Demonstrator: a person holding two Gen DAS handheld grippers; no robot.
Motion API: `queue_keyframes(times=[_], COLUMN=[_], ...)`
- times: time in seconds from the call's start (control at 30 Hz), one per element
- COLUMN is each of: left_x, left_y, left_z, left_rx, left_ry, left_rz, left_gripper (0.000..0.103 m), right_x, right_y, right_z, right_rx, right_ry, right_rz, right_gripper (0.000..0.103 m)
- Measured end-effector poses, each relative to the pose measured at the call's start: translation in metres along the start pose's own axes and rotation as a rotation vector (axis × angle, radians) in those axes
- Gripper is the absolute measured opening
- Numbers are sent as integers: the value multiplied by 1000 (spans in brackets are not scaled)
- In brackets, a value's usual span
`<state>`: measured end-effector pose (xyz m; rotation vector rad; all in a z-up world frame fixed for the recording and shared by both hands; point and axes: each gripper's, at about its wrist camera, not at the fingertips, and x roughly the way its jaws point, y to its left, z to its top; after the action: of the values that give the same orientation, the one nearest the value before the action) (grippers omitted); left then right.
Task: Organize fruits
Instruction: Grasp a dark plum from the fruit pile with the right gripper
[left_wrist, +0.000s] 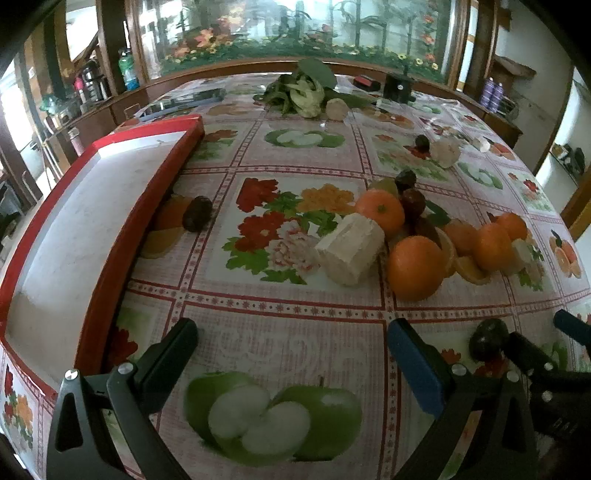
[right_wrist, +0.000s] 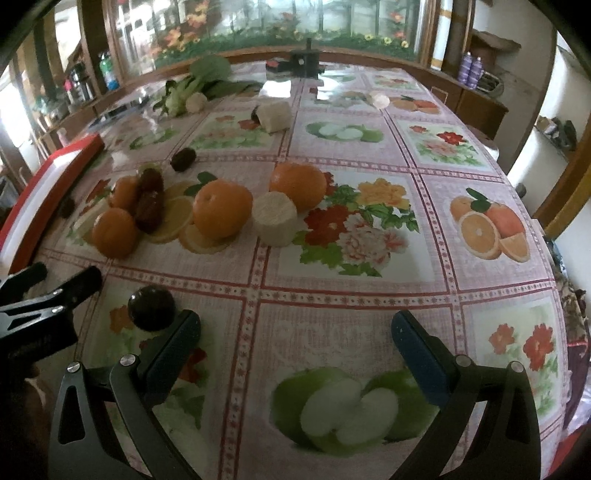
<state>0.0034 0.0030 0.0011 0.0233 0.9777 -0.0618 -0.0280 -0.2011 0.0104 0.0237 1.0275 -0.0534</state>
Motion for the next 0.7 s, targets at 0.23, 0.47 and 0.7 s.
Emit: queue_keyframes(times=[0.23,0.47,0.7], left_x=[-5,-33,-42], left_y=[9,32,42], left_z=[-3,-6,-17], left_rx=[45,71,122], left_ry=[27,-26,6], left_rz=[-24,-71,-113], left_gripper=[103,103,103], right_x=[-14,-34,-19], right_y=[-17,-4,45], right_z=[-3,2,4], right_rx=[13,6,-100], right_ry=[25,-12,38], right_rz=[36,162,245], right_gripper=[103,103,81])
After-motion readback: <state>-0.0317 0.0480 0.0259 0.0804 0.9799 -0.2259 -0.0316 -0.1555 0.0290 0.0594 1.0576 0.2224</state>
